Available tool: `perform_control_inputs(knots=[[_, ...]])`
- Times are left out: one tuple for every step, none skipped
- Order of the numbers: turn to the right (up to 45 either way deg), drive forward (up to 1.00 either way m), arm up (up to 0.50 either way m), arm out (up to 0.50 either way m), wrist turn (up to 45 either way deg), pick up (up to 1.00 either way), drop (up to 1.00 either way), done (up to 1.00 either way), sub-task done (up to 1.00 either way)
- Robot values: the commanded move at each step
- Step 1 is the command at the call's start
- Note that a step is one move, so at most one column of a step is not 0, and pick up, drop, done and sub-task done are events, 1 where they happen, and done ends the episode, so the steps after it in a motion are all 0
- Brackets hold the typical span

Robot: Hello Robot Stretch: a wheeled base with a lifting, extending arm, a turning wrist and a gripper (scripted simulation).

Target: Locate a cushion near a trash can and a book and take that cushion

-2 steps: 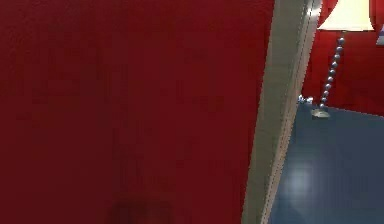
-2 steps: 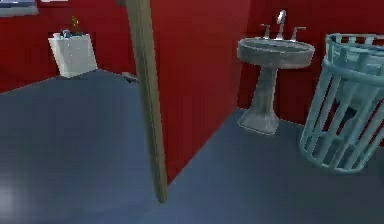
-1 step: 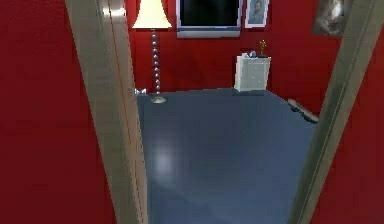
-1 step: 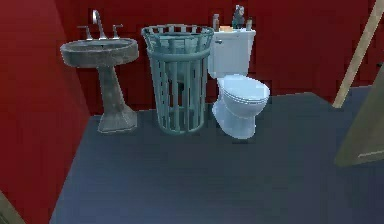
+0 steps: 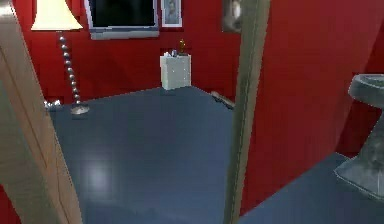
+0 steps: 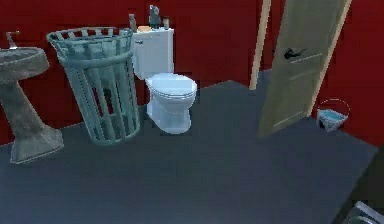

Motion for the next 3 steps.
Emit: perform_control_inputs(knots=[[0.0,0.50,0.00,0.00,0.0,0.00,0.00,0.00,0.00],[-30.0,0.00,0.00,0.00,0.0,0.00,0.00,0.00,0.00],[0.0,1.00,0.00,0.00,0.0,0.00,0.00,0.00,0.00]])
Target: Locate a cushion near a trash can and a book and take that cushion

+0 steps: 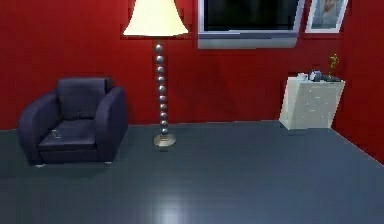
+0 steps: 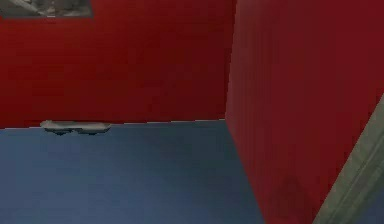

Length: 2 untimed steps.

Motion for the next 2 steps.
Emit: perform_control_inputs(knots=[[-3.0,0.00,0.00,0.00,0.0,0.00,0.00,0.00,0.00],[0.0,0.35,0.00,0.00,0.0,0.00,0.00,0.00,0.00]])
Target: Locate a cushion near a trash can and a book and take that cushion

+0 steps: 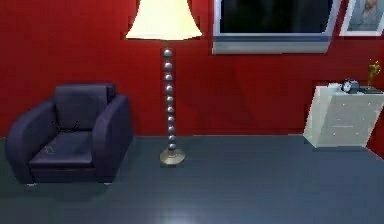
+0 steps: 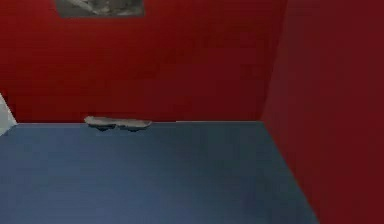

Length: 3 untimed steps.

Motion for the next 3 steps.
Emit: perform_control_inputs(knots=[[-45.0,0.00,0.00,0.00,0.0,0.00,0.00,0.00,0.00],[0.0,0.40,0.00,0.00,0.0,0.00,0.00,0.00,0.00],[-36.0,0.00,0.00,0.00,0.0,0.00,0.00,0.00,0.00]])
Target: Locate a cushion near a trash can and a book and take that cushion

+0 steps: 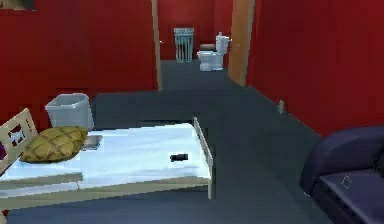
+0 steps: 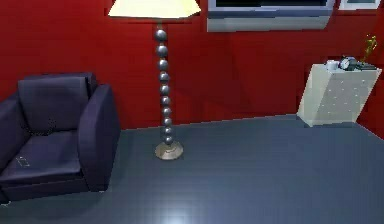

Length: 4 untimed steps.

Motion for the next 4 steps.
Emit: perform_control_inputs(knots=[[0.0,0.65,0.00,0.00,0.0,0.00,0.00,0.00,0.00],[45.0,0.00,0.00,0.00,0.0,0.00,0.00,0.00,0.00],[45.0,0.00,0.00,0.00,0.0,0.00,0.00,0.00,0.00],[3.0,0.00,0.00,0.00,0.0,0.00,0.00,0.00,0.00]])
